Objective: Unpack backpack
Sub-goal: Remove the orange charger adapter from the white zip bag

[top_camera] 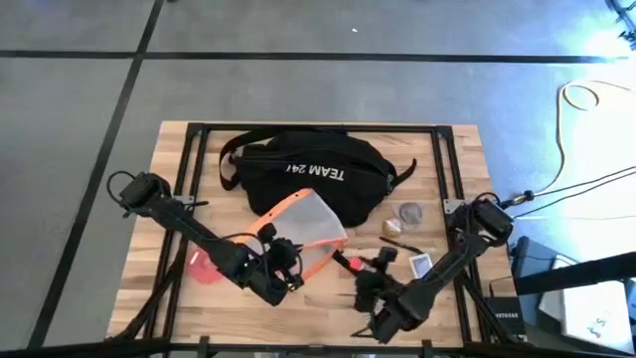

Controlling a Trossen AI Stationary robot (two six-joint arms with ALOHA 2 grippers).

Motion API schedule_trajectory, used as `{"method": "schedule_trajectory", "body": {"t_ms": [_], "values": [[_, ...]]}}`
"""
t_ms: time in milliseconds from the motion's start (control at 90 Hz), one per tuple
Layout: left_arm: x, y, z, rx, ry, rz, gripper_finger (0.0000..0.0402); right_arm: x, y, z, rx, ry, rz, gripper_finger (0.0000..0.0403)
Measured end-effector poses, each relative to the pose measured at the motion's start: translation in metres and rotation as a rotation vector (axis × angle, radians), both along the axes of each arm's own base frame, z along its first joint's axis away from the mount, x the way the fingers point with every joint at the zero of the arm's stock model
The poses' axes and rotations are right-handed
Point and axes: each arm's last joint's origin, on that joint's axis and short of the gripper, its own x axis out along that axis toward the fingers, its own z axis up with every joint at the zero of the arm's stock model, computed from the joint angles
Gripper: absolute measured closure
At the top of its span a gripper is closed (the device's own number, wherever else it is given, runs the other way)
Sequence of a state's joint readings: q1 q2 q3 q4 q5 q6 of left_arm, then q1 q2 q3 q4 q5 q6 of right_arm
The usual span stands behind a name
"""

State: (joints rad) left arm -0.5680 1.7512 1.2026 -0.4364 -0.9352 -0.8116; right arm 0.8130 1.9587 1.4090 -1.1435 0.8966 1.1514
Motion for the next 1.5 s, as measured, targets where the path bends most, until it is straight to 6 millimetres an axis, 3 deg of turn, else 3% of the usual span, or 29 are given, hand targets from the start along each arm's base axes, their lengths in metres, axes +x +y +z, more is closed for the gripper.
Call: {"method": "schedule_trajectory", "body": {"t_ms": [300,744,1078,1278,1500], "values": [[0.000,0.000,0.000,-0.001,-0.002,0.000,0.0402,-0.036,-0.004,0.005,-0.046,-0.106,-0.176,0.0263],[0.000,0.000,0.000,-0.002,-0.003,0.001,0.0402,-0.075,-0.048,-0.001,0.121,-0.361,-0.411,0.0263],[0.000,0.000,0.000,-0.001,-0.003,0.001,0.0402,-0.089,-0.064,-0.040,0.410,-0.378,-0.377,0.0263],[0.000,0.000,0.000,-0.001,-0.002,0.001,0.0402,-0.099,-0.074,-0.059,0.430,-0.325,-0.390,0.0261],[0.000,0.000,0.000,-0.001,-0.002,0.001,0.0402,-0.101,-0.076,-0.067,0.432,-0.301,-0.358,0.0238]]}}
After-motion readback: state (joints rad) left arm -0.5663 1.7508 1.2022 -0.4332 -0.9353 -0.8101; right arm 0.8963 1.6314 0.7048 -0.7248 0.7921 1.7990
